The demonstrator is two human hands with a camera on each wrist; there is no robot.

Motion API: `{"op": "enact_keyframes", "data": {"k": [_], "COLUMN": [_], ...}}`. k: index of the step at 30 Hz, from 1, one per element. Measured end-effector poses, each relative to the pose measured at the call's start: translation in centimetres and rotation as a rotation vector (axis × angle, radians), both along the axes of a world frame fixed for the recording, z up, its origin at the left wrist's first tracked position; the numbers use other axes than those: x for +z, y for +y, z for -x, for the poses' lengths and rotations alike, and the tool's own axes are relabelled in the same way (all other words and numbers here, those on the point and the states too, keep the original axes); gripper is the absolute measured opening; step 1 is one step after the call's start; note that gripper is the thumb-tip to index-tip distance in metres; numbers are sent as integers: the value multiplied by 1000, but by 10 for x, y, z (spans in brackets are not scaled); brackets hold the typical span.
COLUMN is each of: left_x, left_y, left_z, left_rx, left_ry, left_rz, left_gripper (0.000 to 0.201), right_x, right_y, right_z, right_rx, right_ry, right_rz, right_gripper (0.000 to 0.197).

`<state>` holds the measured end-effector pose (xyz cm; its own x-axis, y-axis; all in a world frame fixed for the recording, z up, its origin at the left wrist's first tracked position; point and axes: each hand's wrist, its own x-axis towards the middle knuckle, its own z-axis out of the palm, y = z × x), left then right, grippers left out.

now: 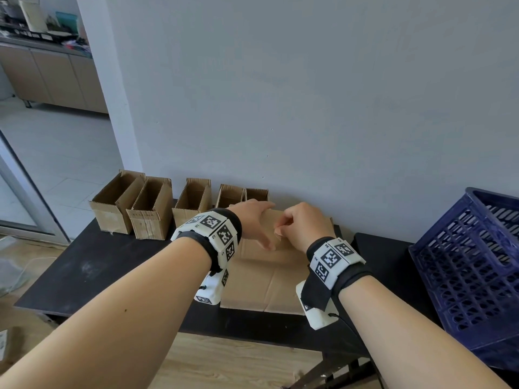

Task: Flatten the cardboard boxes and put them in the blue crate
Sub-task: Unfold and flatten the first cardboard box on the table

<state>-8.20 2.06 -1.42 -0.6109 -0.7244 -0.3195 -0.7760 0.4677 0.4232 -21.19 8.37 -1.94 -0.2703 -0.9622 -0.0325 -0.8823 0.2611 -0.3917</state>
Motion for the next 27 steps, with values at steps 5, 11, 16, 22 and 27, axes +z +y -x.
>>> {"op": "enact_keyframes", "data": {"k": [5,11,16,22,27], "left_x": [3,4,11,13,11], "left_y": [3,12,13,12,11], "left_z": [13,33,38,40,40], "left_rx": [1,-31,-55,-49,-30], "left_ry": [-82,-250,-316,-335,-323], "left_rz": [52,201,204,191,165], "left_gripper": [95,92,89,92,94], "right_x": [-1,0,4,16,11], "right_y": [1,12,18,29,31], "right_z": [16,41,65,103,108], "right_rx": [-67,-117,-206,-372,-414], "right_ry": [-116,-185,-232,-296,-301], "right_rz": [33,107,158,258,315], "right_gripper": [17,8,23,20,13]}}
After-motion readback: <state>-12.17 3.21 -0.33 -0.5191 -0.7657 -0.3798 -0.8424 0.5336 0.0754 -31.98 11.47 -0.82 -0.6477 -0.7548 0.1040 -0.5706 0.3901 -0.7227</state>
